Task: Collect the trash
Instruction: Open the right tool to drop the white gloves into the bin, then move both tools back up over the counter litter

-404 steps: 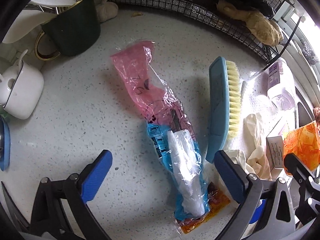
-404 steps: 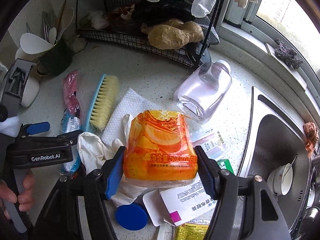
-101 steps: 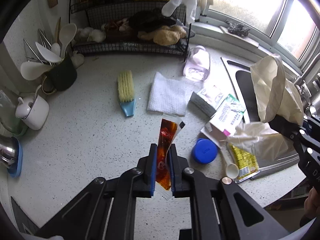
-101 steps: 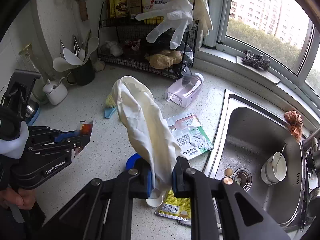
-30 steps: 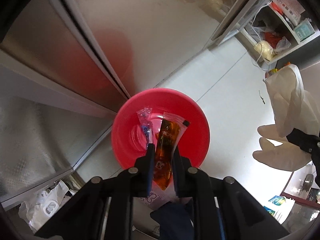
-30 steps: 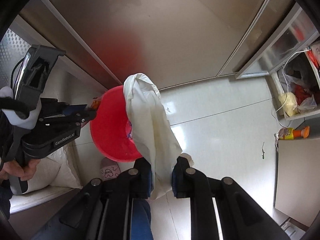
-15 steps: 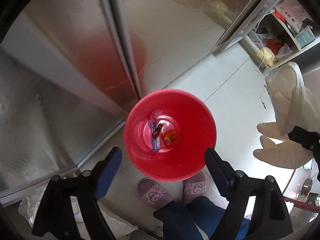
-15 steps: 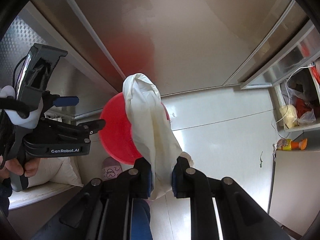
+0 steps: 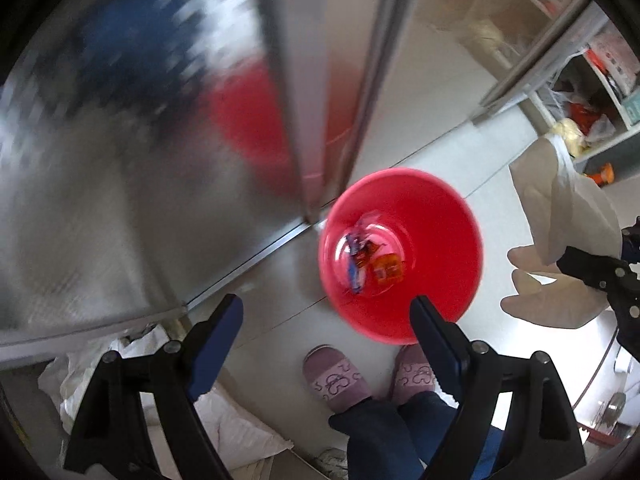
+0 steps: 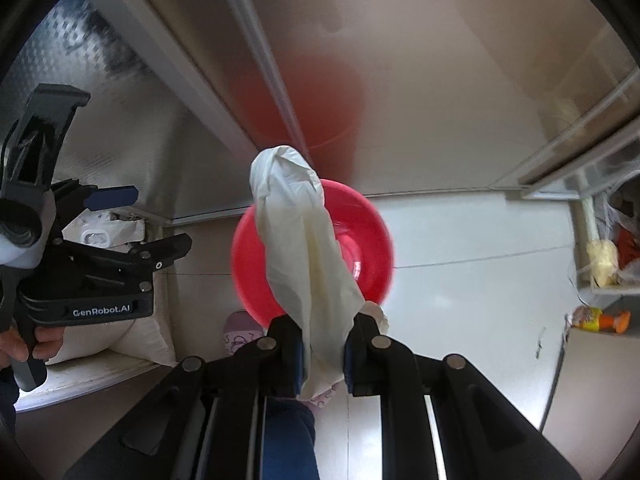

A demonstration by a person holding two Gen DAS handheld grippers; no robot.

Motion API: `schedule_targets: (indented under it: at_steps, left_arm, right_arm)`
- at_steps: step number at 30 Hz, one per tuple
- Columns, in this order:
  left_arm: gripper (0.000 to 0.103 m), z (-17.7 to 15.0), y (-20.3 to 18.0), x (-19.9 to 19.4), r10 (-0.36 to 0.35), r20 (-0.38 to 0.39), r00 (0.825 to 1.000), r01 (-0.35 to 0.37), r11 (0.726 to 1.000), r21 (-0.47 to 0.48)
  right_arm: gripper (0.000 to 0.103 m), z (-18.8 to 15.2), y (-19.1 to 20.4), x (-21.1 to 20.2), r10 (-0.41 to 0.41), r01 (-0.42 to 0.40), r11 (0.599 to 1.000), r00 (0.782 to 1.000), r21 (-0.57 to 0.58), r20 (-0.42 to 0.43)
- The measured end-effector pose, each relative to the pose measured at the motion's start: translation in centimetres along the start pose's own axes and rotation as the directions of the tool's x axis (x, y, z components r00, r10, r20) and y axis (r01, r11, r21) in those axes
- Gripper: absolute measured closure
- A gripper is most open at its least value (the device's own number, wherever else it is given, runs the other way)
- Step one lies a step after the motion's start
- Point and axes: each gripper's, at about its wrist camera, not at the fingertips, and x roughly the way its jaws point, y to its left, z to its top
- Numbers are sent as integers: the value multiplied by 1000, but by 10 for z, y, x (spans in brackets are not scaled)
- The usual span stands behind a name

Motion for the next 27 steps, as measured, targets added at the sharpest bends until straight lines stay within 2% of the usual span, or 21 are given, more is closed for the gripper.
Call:
schedule_targets:
  at_steps: [4,6,7,9,10,11,15,20,24,27]
  left_arm:
    - [19,-7,11,-1,25,-5,1000,-25,1000,-14]
    - [19,-10,12,-5,28,2,1000,-28,999,-16]
    - [19,-12,13,-7,30,3,1000,-30,999,-18]
    - [19,-14,14,-14,43,10,999,-42,999,-24]
    - [19,-15,15,-18,47,16,999,-46,999,-27]
    - [19,-16,15,-23,49,22,999,-48,998,-30]
    - [19,-16,18,-53,56,39,998,-54,997,-53]
    - [19,-23,19,-122,75,66,995,-69,993,-95]
    - [19,-29,22,-204,76,106,991,-60,988,-145]
    - [19,-35,29,-273,105,165,981,-73,979,-189]
  right_arm:
    - [89,3,3,9,-19,18,999,1000,-34,-17]
    - [89,2,4,8,2,-2,999,1000,-47,-5]
    - [85,1,4,6,-5,5,998,1000,-61,7]
    - [62,1,10,2,-17,19,997,1000,-75,25]
    - [42,1,10,0,-28,30,997,999,-75,27]
    - [28,1,9,-3,-28,30,997,999,-75,32]
    - [26,1,11,-24,-23,26,997,999,-76,32]
    - [18,7,22,-76,-34,39,994,998,-103,56]
    - [15,11,39,-145,-20,33,990,996,-140,90]
    - [12,17,59,-205,-9,36,984,988,-177,152]
